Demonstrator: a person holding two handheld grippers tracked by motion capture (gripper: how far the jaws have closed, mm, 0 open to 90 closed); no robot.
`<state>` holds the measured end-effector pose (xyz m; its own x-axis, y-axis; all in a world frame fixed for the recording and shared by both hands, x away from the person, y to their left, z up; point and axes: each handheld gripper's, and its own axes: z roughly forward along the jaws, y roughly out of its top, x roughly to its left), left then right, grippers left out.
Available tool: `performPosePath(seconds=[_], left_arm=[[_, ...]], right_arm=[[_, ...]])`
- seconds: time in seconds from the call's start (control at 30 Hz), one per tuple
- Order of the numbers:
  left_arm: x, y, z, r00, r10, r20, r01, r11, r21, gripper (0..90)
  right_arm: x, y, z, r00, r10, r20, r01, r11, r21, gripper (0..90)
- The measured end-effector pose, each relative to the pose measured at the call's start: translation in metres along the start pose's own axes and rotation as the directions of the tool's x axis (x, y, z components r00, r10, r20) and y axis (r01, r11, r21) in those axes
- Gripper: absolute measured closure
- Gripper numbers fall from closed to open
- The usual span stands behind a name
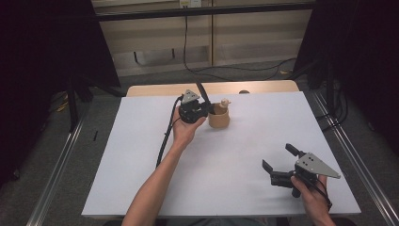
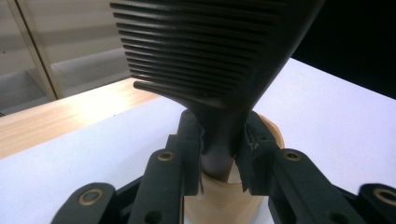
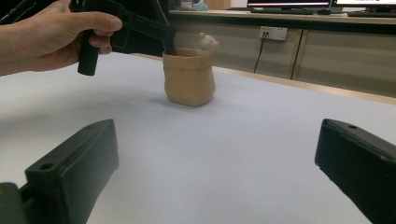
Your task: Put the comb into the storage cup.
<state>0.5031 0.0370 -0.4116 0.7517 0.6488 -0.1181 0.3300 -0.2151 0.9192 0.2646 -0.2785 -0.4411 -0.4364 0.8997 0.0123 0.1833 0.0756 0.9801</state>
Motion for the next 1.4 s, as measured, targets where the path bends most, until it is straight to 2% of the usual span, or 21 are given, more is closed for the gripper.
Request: performPosePath(seconds=[0.43,0.6,0.73,0.93,1.03,1.1,1.3,1.4], left_arm=[[0.0,-0.006,0.007,0.9999,0.016,-0.006,-0.016,0.9999,0.004,72.7],[-0.001,-0.007,0.008,0.9993,0.038,0.002,-0.038,0.9993,0.004,72.7],[0.0,-0.009,0.008,0.9996,0.026,0.006,-0.026,0.9995,-0.02,72.4],[0.0,-0.01,0.007,0.9997,0.026,0.005,-0.025,0.9995,-0.02,71.5],[0.0,-0.01,0.006,1.0,0.008,0.002,-0.008,0.9999,-0.012,67.1],[0.0,-0.009,0.005,0.9999,0.013,-0.007,-0.013,0.9999,-0.007,64.3],[0.002,-0.01,0.0,0.9999,0.01,-0.006,-0.01,0.9999,-0.007,50.0],[0.004,-0.011,-0.003,0.9998,0.0,-0.02,0.0,1.0,-0.009,41.2]], right_arm=[[0.001,-0.001,0.001,1.0,-0.001,-0.008,0.001,1.0,0.003,0.0],[0.001,-0.001,0.001,1.0,0.0,-0.009,0.0,1.0,0.003,0.0],[0.001,-0.001,0.001,0.9999,-0.002,-0.01,0.002,1.0,0.004,0.0],[0.001,-0.001,0.001,0.9999,-0.003,-0.012,0.003,1.0,0.004,0.0],[0.001,-0.001,0.001,1.0,-0.006,-0.008,0.006,1.0,0.008,0.0],[0.001,-0.001,0.001,0.9999,-0.005,-0.011,0.005,1.0,0.006,0.0],[0.001,-0.001,0.001,0.9999,-0.005,-0.011,0.005,1.0,0.004,0.0],[0.001,-0.001,0.0,0.9999,-0.008,-0.011,0.008,1.0,0.007,0.0]])
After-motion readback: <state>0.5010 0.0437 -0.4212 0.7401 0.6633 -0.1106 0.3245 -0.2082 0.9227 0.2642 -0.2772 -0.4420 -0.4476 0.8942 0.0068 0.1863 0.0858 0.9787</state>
